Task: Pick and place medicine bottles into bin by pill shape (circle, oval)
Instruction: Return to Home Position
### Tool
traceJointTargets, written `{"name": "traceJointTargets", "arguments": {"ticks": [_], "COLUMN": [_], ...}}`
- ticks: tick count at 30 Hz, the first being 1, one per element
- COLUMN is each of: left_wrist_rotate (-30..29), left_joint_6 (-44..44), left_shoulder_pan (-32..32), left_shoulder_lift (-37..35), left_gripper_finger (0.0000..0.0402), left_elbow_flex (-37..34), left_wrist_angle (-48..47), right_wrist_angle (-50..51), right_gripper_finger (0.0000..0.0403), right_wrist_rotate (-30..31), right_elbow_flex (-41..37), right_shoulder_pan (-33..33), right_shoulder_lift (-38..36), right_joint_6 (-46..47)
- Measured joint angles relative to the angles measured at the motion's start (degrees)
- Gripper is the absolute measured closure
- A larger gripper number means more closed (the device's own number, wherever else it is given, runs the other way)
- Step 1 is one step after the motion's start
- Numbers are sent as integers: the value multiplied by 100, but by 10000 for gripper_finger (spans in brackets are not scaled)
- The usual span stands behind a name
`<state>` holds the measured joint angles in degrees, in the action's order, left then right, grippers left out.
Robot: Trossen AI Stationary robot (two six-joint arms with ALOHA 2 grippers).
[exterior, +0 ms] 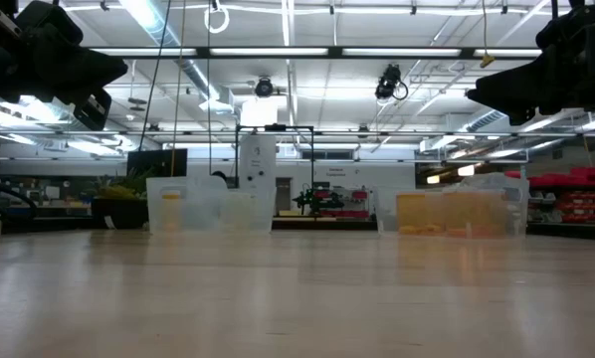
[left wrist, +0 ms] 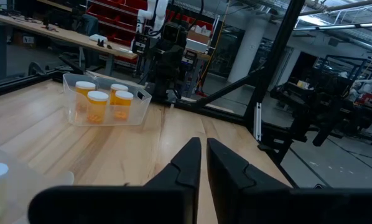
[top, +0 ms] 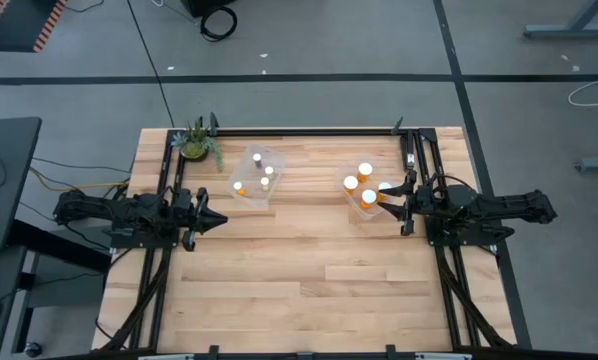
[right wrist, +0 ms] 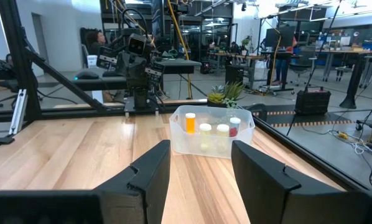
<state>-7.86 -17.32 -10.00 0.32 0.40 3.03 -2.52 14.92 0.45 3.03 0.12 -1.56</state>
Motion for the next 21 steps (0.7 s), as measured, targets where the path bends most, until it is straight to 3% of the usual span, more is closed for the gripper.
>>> {"name": "traceJointTargets", "arguments": {"ticks": [21], "left_wrist_rotate": [2], "left_joint_6": [1], "left_shoulder_pan": [1], "left_shoulder_lift": [0], "left_gripper_finger": [366], "left_elbow_flex": [0], "left_wrist_angle": [0], "right_wrist_angle": [0], "right_gripper_finger": [225], "right_wrist_rotate": [0], "right_elbow_flex": [0], "right_shoulder_pan": [-1], "right_shoulder_lift": [0], "right_joint_6": [0]}}
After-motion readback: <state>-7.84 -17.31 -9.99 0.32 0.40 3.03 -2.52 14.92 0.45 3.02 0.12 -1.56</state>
